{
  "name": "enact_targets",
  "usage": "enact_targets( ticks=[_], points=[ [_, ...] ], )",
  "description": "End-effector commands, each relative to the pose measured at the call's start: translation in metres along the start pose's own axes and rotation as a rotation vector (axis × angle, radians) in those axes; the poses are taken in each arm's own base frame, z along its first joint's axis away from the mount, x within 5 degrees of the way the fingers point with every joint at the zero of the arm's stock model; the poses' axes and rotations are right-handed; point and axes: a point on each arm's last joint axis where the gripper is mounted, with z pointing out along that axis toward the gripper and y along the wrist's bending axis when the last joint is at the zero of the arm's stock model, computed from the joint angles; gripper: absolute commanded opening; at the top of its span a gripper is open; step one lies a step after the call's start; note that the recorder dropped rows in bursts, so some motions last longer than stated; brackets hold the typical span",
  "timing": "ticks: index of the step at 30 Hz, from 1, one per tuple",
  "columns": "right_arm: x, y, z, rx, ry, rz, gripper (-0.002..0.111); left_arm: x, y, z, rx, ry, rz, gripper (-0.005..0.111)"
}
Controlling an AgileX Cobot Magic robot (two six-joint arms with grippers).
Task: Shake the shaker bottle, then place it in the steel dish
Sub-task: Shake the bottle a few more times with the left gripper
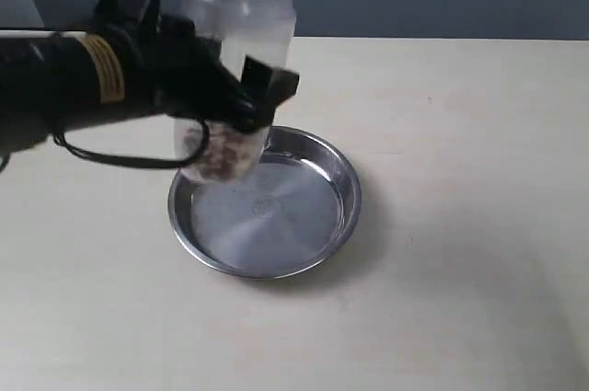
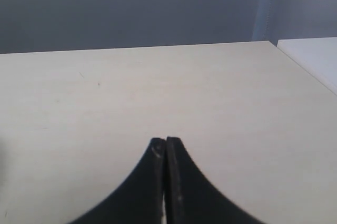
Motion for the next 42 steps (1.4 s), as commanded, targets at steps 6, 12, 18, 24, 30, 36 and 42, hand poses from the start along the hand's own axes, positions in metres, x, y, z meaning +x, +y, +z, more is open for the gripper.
enact_targets(
  ticks=[6,12,18,24,30,36,42],
  points=[
    [-0.001,0.000,0.000,0.004,-0.016,0.000,-0.001,-0.065,-0.015,-0.027,0.115,-0.368,0.081,0.000],
    [-0.001,0.000,0.000,0.004,-0.016,0.000,-0.001,0.020,0.002,0.022,-0.018,0.097,-0.081,0.000],
    [-0.001,0.000,0.000,0.004,-0.016,0.000,-0.001,-0.073,-0.008,-0.032,0.054,-0.326,0.026,0.000],
    [-0.001,0.000,0.000,0.004,-0.016,0.000,-0.001,0.025,0.000,0.016,0.005,0.073,-0.090,0.000],
    [-0.001,0.000,0.000,0.004,-0.016,0.000,-0.001,-0.045,-0.010,-0.023,0.073,-0.240,0.011,0.000],
    [-0.001,0.000,0.000,0.004,-0.016,0.000,-0.001,0.051,-0.006,0.020,0.056,0.101,-0.070,0.000],
    [-0.001,0.000,0.000,0.004,-0.016,0.000,-0.001,-0.022,-0.002,0.011,0.134,-0.399,0.124,0.000]
  ],
)
